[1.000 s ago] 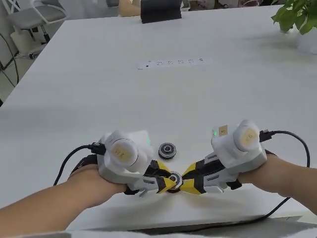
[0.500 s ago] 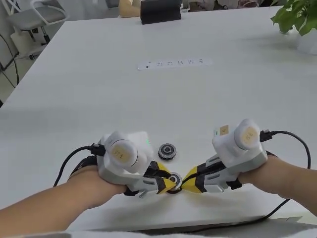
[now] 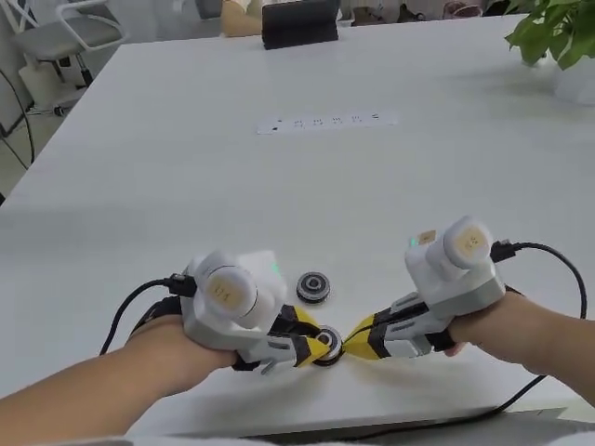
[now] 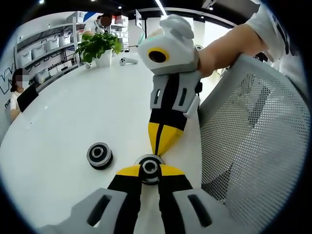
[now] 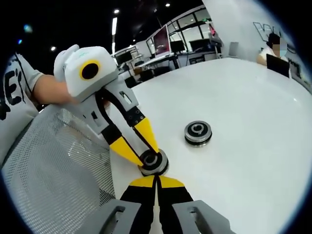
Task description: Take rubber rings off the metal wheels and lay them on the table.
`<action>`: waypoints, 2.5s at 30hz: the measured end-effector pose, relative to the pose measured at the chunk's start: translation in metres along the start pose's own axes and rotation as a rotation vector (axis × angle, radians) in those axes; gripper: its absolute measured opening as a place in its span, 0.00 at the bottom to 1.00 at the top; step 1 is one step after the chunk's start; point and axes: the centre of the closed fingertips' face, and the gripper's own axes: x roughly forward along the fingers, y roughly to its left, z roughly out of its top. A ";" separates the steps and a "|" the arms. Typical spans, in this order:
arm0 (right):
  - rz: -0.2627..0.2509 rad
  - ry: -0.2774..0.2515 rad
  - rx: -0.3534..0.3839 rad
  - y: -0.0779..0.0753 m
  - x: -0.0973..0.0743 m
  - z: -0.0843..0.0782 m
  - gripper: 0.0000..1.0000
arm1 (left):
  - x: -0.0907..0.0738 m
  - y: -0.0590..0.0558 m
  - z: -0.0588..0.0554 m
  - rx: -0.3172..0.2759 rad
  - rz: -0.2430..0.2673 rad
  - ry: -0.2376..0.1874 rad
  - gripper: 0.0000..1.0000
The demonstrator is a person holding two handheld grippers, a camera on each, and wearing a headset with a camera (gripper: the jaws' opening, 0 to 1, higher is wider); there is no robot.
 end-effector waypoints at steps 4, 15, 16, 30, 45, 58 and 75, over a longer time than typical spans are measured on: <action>0.002 -0.011 0.057 -0.001 -0.001 0.001 0.00 | 0.000 0.000 0.000 -0.002 0.001 -0.001 0.07; 0.002 -0.077 0.189 -0.007 -0.003 0.007 0.00 | 0.000 0.001 0.000 -0.013 0.007 -0.001 0.07; 0.006 -0.087 0.202 -0.007 -0.003 0.009 0.00 | 0.000 0.001 0.000 -0.013 0.009 -0.001 0.07; 0.012 -0.105 0.227 -0.005 -0.003 0.012 0.00 | 0.001 0.001 0.001 -0.014 0.032 0.010 0.07; 0.026 -0.113 0.224 -0.001 -0.002 0.016 0.00 | 0.001 0.002 0.001 -0.026 0.043 0.018 0.07; 0.034 -0.111 0.186 0.002 -0.001 0.017 0.00 | 0.001 0.002 0.001 -0.029 0.037 0.016 0.07; 0.058 -0.114 0.174 0.007 0.001 0.019 0.00 | 0.000 0.002 0.001 -0.030 0.031 0.016 0.07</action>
